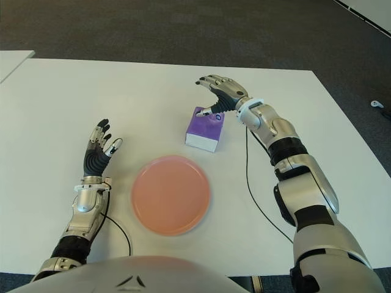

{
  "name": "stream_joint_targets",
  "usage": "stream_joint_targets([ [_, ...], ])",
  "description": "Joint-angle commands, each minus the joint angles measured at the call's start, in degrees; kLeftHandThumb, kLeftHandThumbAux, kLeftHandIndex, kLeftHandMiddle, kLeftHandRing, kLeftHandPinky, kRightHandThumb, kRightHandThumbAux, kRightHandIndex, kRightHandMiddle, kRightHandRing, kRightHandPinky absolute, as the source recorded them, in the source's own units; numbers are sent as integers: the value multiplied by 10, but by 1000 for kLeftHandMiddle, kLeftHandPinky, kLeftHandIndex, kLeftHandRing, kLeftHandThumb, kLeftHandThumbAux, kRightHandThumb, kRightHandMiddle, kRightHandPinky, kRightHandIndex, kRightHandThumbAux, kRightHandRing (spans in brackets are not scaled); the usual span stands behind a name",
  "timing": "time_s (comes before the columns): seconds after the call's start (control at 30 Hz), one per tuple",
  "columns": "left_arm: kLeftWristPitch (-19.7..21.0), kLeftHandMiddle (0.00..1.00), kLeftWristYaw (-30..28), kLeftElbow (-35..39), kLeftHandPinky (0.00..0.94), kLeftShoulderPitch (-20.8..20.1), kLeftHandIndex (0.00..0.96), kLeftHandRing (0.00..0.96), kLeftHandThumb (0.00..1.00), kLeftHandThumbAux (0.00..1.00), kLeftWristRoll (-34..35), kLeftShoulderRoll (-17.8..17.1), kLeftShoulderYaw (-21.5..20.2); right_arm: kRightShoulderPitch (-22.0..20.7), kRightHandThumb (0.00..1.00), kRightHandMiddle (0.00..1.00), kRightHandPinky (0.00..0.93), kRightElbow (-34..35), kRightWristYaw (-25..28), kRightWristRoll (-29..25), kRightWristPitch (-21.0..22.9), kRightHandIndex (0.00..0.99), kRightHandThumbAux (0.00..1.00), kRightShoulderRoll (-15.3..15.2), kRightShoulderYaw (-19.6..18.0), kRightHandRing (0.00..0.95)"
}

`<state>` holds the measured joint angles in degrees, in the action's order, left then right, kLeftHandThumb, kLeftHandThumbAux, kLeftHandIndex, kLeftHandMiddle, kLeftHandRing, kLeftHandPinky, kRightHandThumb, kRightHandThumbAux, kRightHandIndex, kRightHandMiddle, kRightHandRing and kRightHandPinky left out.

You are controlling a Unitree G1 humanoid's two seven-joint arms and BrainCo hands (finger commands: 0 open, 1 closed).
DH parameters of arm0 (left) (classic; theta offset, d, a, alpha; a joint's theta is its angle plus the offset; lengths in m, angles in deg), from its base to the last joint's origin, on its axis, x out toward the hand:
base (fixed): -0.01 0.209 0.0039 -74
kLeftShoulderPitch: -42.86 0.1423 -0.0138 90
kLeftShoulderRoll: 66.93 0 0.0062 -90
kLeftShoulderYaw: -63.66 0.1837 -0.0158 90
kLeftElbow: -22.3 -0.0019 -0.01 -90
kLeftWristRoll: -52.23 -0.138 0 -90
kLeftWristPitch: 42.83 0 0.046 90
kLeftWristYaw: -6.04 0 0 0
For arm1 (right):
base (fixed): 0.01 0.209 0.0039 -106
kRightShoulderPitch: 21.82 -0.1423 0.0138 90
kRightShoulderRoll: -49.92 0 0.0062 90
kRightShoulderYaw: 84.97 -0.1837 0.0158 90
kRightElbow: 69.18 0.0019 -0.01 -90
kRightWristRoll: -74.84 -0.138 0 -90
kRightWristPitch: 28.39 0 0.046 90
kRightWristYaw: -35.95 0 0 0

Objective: Put the tissue paper into the plate.

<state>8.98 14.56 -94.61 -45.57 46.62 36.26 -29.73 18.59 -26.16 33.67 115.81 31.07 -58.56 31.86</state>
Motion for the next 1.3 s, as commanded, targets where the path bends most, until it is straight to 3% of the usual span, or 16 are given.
stream_joint_targets([
  [0.03,-2,0,10,-37,0,31,0,0,0,499,-9,7,1,11,233,0,0,2,9,10,4,0,379,4,6,0],
  [0.7,-1,0,13,-47,0,30,0,0,0,492,-6,4,0,12,224,0,0,-49,34,61,22,0,408,32,63,0],
  [1.3,9,0,14,-41,0,33,0,0,0,510,-1,7,-3,10,213,0,0,-93,15,83,32,0,420,49,98,0],
])
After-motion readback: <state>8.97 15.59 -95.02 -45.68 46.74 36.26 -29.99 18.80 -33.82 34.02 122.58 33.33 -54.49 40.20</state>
